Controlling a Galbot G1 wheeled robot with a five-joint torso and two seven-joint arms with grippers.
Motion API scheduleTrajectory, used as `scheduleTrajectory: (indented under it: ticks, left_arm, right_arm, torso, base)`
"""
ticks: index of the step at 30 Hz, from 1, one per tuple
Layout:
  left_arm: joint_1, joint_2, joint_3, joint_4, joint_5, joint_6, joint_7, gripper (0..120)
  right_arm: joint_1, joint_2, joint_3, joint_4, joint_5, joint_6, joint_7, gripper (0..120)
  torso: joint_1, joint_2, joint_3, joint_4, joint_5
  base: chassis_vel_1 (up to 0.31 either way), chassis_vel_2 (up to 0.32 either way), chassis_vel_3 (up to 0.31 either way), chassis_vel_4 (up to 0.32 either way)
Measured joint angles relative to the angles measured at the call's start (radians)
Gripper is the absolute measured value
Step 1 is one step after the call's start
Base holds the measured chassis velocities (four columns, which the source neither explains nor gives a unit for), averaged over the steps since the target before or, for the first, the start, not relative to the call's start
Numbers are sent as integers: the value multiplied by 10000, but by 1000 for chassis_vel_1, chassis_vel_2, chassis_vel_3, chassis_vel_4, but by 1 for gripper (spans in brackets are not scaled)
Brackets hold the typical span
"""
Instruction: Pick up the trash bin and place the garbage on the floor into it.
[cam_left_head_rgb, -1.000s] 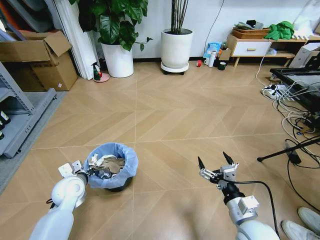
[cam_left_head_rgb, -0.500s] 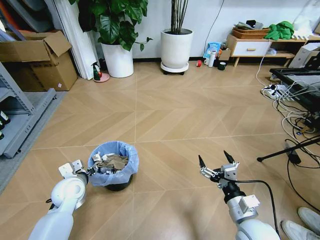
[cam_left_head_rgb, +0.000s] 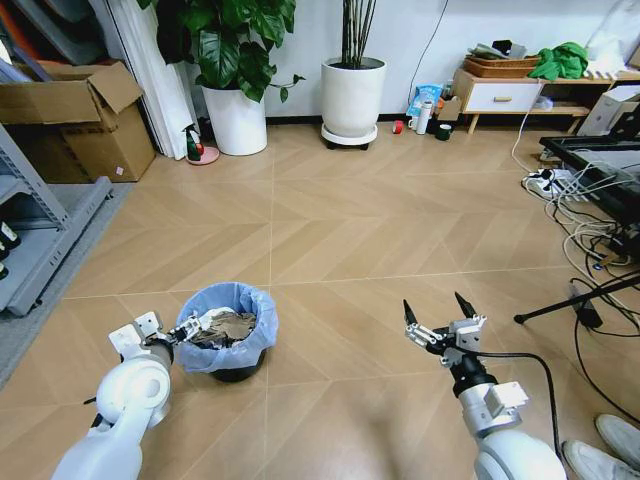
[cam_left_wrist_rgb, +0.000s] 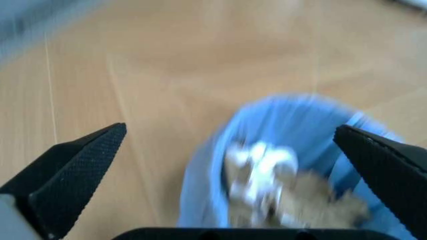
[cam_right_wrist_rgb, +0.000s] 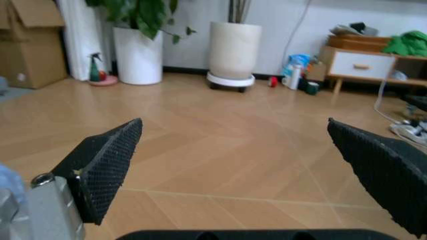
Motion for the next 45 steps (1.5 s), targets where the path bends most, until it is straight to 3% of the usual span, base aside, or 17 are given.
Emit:
scheduleTrajectory:
  ticks: [2, 4, 7, 13, 18, 23, 30, 45]
  left_arm:
    - [151, 0, -88, -117, 570, -246, 432, 114]
    - [709, -77, -527, -539, 2037, -893, 1556, 115]
    - [1524, -466, -1333, -1248, 3145, -1413, 2817, 113]
    - [2981, -1470, -2392, -2489, 4501, -2193, 4656, 108]
    - [3947, -2311, -2550, -3402, 4827, -2418, 5453, 101]
    - [4061, -2355, -1838, -3646, 4808, -2451, 5798, 100]
    - [4136, -2235, -1192, -3861, 5175, -2339, 5582, 100]
    - [4119, -2228, -1135, -3860, 5225, -2266, 5473, 100]
  right_arm:
    - [-20, -5, 145, 90, 105, -151, 3, 100]
    - [-96, -74, 553, 320, 482, -567, 6, 100]
    - [-222, -187, 1119, 569, 930, -1035, -61, 100]
    - [-337, -268, 1615, 1118, 1571, -1646, 113, 100]
    - [-596, 48, 1860, 1877, 1489, -1782, 241, 100]
    - [-1073, 664, 2295, 2676, 793, -1596, 181, 100]
    - [-1163, 722, 2323, 2836, 322, -1518, 125, 100]
    - [-1156, 715, 2307, 2821, 221, -1526, 149, 100]
  torso:
    - [0, 0, 0, 0, -4]
    - [0, 0, 0, 1, 0]
    - [0, 1, 0, 1, -3]
    - [0, 0, -1, 1, 0]
    - [-1, 0, -1, 4, 1]
    - [-1, 1, -1, -6, -6]
    - [-1, 1, 0, 0, -3]
    - [0, 1, 0, 0, -3]
  base:
    - [0, 0, 0, 0]
    - [0, 0, 0, 0]
    - [0, 0, 0, 0]
    - [0, 0, 0, 0]
    - [0, 0, 0, 0]
    - [0, 0, 0, 0]
    - [0, 0, 0, 0]
    - [0, 0, 0, 0]
